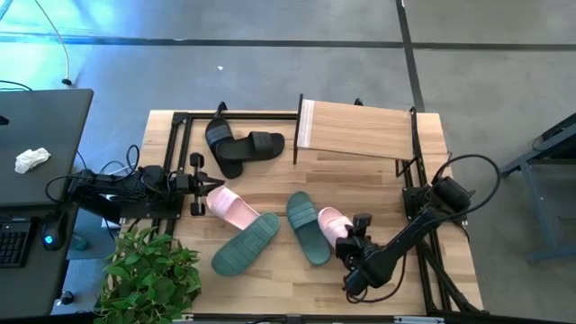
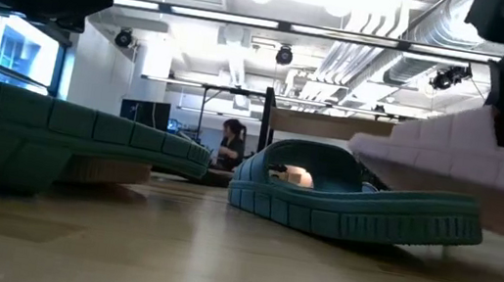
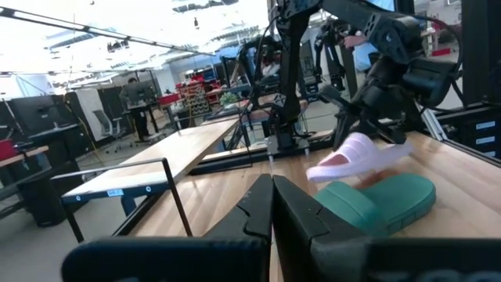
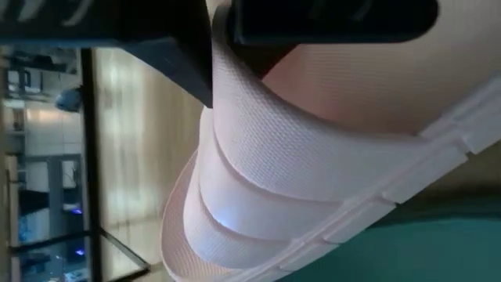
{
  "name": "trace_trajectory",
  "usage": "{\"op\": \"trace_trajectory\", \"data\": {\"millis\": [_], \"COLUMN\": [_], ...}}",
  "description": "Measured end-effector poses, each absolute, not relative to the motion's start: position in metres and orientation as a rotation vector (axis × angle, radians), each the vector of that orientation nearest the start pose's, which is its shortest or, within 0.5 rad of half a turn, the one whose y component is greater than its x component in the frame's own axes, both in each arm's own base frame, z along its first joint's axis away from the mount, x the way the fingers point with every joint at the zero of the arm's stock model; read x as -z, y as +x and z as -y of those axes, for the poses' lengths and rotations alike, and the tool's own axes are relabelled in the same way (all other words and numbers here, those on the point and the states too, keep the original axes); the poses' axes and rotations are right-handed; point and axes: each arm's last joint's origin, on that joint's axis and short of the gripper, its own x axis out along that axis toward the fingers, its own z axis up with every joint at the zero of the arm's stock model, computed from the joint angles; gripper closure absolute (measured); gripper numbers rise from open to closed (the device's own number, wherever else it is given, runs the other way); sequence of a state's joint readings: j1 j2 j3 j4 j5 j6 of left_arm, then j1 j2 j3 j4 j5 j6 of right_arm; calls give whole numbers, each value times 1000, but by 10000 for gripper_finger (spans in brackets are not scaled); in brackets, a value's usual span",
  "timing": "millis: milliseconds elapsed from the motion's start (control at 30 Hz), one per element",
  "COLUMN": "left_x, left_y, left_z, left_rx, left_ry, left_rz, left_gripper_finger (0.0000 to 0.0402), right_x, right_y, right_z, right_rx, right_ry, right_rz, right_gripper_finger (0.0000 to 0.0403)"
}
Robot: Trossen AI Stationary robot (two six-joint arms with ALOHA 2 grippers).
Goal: Pick and place slides into the shelf
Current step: Put the right pink slides under the shelf
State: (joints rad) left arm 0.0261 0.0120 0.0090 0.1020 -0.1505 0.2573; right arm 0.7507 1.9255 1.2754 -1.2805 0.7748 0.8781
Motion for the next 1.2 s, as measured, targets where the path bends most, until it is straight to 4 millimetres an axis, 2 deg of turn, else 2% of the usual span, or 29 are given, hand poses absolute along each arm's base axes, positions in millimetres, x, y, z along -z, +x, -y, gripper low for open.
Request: {"op": "trace_trajectory", "data": {"millis": [167,267,400,600,733,1033,1200], "left_x": [-175,-176,-176,-176,-176,-176,-176], "left_y": [97,97,97,97,97,97,97], "left_z": [-7,-7,-7,-7,-7,-7,-7], "left_rx": [-188,-188,-188,-188,-188,-188,-188], "left_ry": [250,250,250,250,250,250,250], "left_rz": [76,76,77,78,78,78,77], "left_gripper_finger": [401,401,401,401,401,401,401], "right_x": [-195,-206,-212,-198,-182,-141,-123], "right_y": [238,242,251,256,256,224,208], "right_z": [-192,-191,-180,-155,-128,-66,-46], "right_rx": [691,693,731,813,901,1088,1136], "right_ry": [-631,-579,-419,-370,-375,-518,-569], "right_rz": [-1202,-1208,-1327,-1440,-1518,-1729,-1736], "right_gripper_finger": [399,400,401,402,402,403,403]}}
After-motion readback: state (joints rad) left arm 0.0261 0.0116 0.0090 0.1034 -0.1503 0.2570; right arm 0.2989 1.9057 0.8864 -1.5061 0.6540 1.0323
